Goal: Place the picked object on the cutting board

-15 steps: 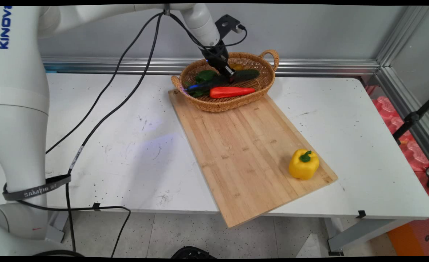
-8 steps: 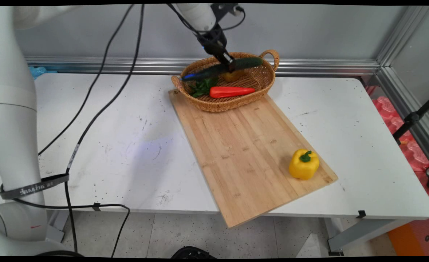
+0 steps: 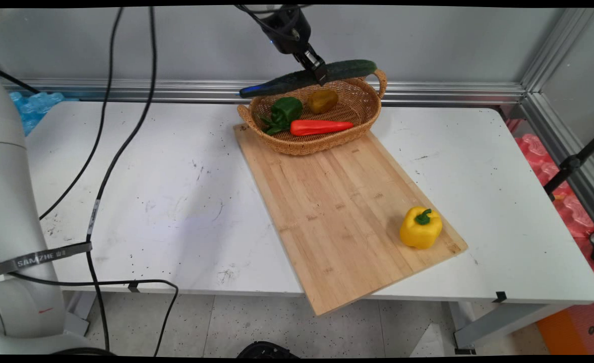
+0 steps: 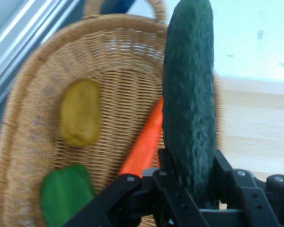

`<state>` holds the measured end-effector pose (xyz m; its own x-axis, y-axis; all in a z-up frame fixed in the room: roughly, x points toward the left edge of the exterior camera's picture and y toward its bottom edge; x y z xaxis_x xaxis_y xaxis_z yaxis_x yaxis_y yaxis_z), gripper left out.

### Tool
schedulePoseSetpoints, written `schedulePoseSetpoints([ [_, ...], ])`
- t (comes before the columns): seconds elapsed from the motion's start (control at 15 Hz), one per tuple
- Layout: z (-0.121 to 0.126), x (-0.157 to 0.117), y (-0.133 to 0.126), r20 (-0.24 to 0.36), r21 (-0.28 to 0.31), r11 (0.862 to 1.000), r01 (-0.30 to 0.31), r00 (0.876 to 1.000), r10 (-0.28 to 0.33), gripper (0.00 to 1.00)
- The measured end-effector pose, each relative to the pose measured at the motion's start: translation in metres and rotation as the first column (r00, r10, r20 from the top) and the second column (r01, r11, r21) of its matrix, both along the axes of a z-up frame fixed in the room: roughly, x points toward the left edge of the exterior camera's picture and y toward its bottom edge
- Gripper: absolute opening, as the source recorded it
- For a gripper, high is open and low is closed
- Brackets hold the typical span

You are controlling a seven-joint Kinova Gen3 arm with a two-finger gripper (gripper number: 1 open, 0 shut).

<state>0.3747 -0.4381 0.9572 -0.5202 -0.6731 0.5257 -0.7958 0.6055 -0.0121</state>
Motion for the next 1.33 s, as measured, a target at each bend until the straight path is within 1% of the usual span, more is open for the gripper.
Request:
schedulePoseSetpoints([
  [0.27, 0.012, -0.009, 0.034, -0.038, 0.003, 0.999, 0.043, 0.998, -0.043, 0.0],
  [0.4, 0.011, -0.019, 0.056, -0.064, 0.009, 0.998, 0.069, 0.996, -0.069, 0.0],
  [0.53, 0.006, -0.028, 0.07, -0.085, 0.01, 0.996, 0.084, 0.993, -0.083, 0.0],
  [0.67, -0.005, -0.04, 0.082, -0.106, 0.008, 0.995, 0.097, 0.99, -0.095, 0.0],
  [0.93, -0.026, -0.055, 0.092, -0.124, 0.011, 0.995, 0.099, 0.987, -0.097, 0.0],
  [1.2, -0.062, -0.075, 0.099, -0.148, 0.031, 0.997, 0.075, 0.986, -0.07, 0.0],
  [1.33, -0.075, -0.083, 0.1, -0.159, 0.04, 0.997, 0.062, 0.986, -0.055, 0.0],
])
